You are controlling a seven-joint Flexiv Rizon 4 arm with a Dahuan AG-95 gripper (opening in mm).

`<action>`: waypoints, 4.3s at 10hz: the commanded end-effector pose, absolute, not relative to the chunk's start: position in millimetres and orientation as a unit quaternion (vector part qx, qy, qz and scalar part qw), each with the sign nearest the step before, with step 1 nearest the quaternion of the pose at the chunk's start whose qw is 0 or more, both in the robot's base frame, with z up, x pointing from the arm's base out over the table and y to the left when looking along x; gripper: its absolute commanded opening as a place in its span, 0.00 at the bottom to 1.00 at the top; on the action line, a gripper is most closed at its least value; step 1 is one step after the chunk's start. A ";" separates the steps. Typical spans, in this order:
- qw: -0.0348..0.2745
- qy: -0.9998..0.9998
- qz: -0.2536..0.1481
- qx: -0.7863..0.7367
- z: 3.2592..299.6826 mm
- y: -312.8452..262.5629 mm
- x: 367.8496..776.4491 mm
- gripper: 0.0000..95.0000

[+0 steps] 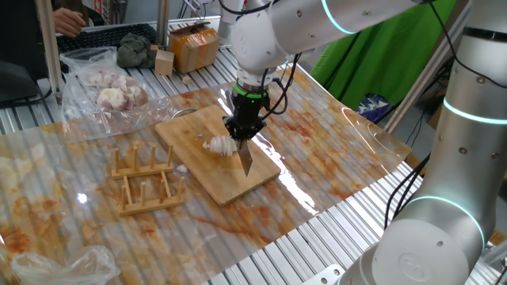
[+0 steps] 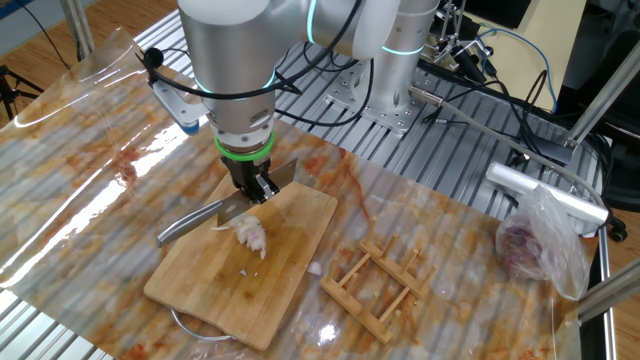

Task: Chop the onions

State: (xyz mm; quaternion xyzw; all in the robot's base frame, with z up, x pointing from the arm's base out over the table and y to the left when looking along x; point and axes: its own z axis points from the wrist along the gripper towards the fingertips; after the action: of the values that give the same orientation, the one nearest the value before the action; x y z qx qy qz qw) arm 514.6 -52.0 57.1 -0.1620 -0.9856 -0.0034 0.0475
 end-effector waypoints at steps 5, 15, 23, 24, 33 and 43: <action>0.043 -0.986 -0.009 -0.161 36.6 -50.2 512.3 0.00; 0.047 -0.986 -0.014 -0.158 39.1 -50.4 511.6 0.00; 0.053 -0.986 -0.012 -0.156 57.3 -52.3 510.2 0.00; 0.053 -0.986 -0.013 -0.156 47.9 -51.2 510.5 0.00; 0.065 -0.985 -0.021 -0.158 50.4 -51.2 509.1 0.00; 0.070 -0.988 0.002 -0.137 77.5 -55.8 505.9 0.00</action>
State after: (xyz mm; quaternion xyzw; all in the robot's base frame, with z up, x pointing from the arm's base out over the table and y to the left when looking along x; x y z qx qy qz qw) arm 505.9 -55.3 76.0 -0.1347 -0.9884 0.0022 0.0700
